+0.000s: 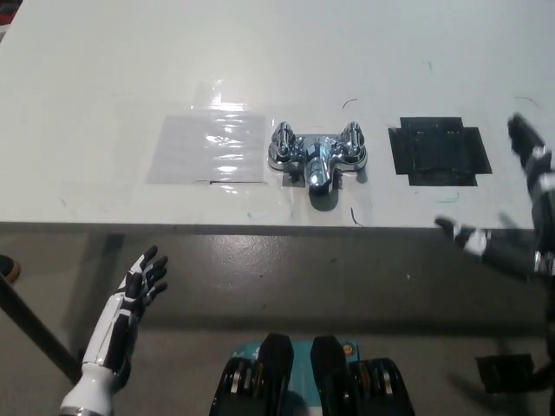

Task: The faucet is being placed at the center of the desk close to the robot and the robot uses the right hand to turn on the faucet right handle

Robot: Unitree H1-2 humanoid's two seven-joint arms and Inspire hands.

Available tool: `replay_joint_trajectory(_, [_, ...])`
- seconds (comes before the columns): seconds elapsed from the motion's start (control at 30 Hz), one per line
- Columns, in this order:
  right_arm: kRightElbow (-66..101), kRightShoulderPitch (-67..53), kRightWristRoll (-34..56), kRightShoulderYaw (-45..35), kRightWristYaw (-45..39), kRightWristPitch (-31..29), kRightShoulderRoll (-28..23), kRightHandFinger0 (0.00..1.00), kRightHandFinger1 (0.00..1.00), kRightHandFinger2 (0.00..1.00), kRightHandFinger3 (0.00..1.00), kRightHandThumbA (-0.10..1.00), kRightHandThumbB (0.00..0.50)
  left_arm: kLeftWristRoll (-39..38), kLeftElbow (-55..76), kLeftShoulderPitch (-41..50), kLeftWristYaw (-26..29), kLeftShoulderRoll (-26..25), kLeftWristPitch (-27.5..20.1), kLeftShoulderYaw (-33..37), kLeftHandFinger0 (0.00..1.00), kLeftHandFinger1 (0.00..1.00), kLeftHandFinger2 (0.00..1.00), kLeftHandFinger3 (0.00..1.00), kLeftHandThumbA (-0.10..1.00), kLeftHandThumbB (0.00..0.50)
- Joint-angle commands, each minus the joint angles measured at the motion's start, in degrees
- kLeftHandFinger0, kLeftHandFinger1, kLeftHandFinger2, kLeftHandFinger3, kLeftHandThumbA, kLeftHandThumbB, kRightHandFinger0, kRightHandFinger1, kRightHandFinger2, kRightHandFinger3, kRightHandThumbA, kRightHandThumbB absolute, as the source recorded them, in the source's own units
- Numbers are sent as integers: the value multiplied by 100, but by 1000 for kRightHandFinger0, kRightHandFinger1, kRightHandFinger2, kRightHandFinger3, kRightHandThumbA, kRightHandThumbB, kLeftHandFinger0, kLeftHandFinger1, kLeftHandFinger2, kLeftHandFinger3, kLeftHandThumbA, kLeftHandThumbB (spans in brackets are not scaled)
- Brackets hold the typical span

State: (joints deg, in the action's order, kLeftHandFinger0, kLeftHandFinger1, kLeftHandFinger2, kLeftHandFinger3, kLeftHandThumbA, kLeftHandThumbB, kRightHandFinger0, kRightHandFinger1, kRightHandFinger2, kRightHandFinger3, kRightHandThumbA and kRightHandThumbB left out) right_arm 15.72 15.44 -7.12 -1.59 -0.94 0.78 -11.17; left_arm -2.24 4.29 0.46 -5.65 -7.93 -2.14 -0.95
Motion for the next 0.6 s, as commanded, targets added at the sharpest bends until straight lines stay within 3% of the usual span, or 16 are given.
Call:
replay_joint_trajectory(0.0, [111, 1081, -445, 118, -299, 1301, -268, 1000, 1000, 1000, 1000, 1000, 216, -180, 291, 143, -94, 11, -305, -10, 1000, 1000, 1000, 1000, 1000, 166])
replay_joint_trajectory(0.13, [-503, 1920, -673, 373, -395, 1616, -363, 1000, 1000, 1000, 1000, 1000, 225, -195, 332, 216, -81, 51, -317, -11, 1000, 1000, 1000, 1000, 1000, 144])
replay_joint_trajectory(0.2, [-815, 2365, -806, 524, -453, 1904, -370, 1000, 1000, 1000, 1000, 1000, 258, -178, 372, 233, -91, 86, -304, 24, 1000, 1000, 1000, 1000, 1000, 132])
replay_joint_trajectory(0.27, [-1079, 2710, -836, 645, -525, 2130, -380, 1000, 1000, 1000, 1000, 1000, 249, -153, 372, 234, -102, 107, -348, 56, 1000, 1000, 1000, 1000, 1000, 113])
replay_joint_trajectory(0.43, [-1803, 3474, -1139, 1132, -833, 2554, -571, 1000, 1000, 1000, 1000, 1000, 248, -85, 304, 251, -146, 116, -431, 140, 1000, 1000, 1000, 1000, 1000, 125])
replay_joint_trajectory(0.57, [-2750, 4236, -1435, 1577, -1416, 2615, -674, 1000, 1000, 1000, 1000, 1000, 292, -70, 277, 273, -129, 129, -414, 170, 1000, 1000, 1000, 1000, 1000, 118])
